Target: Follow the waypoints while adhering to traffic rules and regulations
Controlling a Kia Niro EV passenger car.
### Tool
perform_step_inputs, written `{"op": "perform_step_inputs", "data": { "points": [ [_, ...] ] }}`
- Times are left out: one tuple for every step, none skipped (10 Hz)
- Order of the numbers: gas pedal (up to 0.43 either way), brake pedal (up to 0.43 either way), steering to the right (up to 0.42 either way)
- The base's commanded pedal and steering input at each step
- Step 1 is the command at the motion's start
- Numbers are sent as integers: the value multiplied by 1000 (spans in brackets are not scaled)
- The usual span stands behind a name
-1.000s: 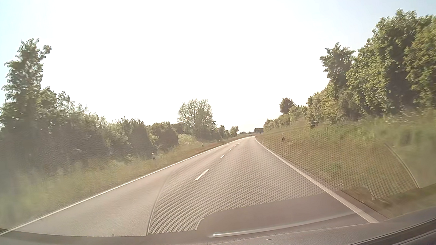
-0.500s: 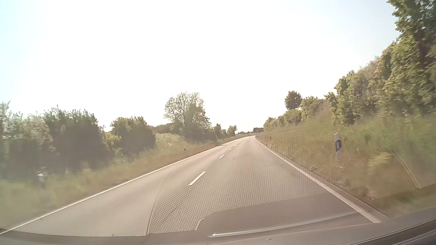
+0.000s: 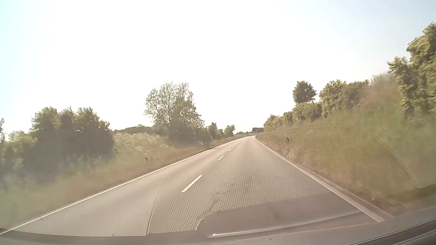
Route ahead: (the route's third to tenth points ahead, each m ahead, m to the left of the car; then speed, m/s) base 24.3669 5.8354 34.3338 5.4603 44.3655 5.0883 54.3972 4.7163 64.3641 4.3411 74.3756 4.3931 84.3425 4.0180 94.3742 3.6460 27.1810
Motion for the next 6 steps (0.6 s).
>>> {"op": "perform_step_inputs", "data": {
  "points": [
    [268,6,6],
    [248,6,6],
    [220,6,6],
    [209,6,6],
    [209,6,6],
    [209,6,6]
  ]
}}
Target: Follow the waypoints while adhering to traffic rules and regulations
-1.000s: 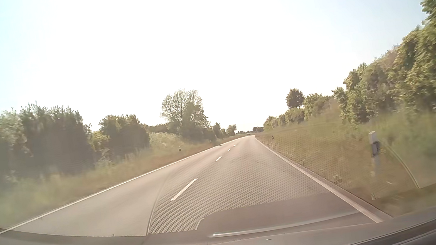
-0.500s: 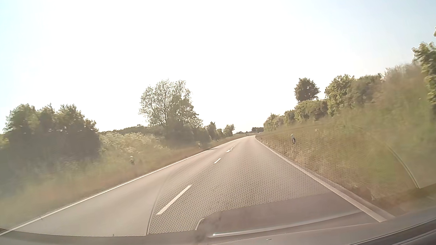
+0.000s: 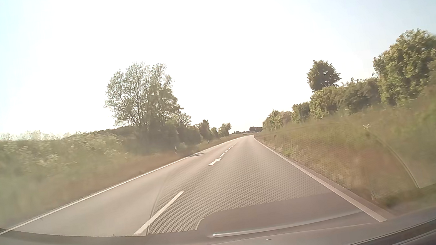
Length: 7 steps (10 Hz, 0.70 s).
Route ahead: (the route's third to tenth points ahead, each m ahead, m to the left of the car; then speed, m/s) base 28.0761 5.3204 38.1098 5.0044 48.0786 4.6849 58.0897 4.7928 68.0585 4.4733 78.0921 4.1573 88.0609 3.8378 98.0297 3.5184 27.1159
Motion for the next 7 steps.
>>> {"op": "perform_step_inputs", "data": {
  "points": [
    [209,6,6],
    [209,6,5],
    [209,6,5],
    [209,6,5],
    [197,6,5],
    [189,6,5],
    [189,6,5]
  ]
}}
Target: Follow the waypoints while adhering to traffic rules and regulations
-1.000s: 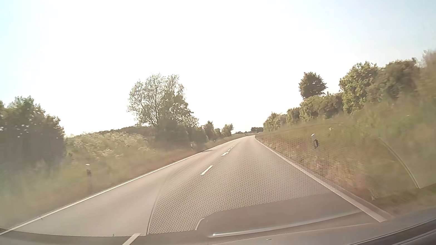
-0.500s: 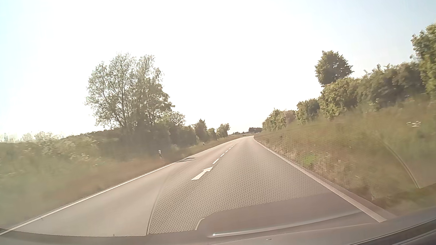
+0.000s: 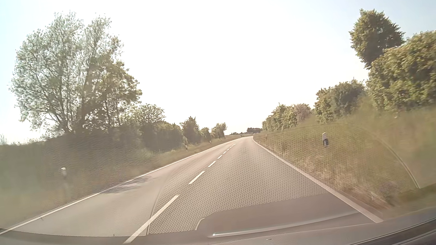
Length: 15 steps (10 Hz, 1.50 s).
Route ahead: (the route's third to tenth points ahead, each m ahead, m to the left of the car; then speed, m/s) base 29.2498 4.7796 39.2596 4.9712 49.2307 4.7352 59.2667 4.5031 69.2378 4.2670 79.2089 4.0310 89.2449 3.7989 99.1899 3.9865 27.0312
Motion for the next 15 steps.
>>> {"op": "perform_step_inputs", "data": {
  "points": [
    [189,6,5],
    [189,6,5],
    [189,6,4],
    [189,6,4],
    [189,6,4],
    [189,6,4],
    [189,6,3],
    [118,6,3],
    [0,6,3],
    [0,6,3],
    [0,6,3],
    [0,6,3],
    [0,6,3],
    [0,6,3],
    [0,6,3]
  ]
}}
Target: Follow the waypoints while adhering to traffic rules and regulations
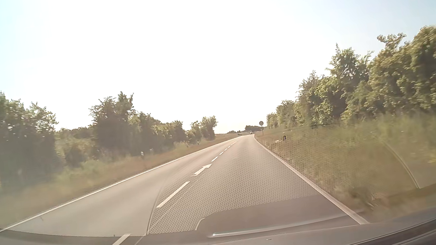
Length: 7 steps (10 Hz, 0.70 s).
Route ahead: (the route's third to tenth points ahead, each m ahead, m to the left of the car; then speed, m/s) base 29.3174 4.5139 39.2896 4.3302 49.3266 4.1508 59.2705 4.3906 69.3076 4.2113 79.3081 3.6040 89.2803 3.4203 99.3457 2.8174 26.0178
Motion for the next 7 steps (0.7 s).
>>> {"op": "perform_step_inputs", "data": {
  "points": [
    [0,6,3],
    [0,6,3],
    [0,6,3],
    [0,6,3],
    [0,6,3],
    [0,6,4],
    [0,6,4]
  ]
}}
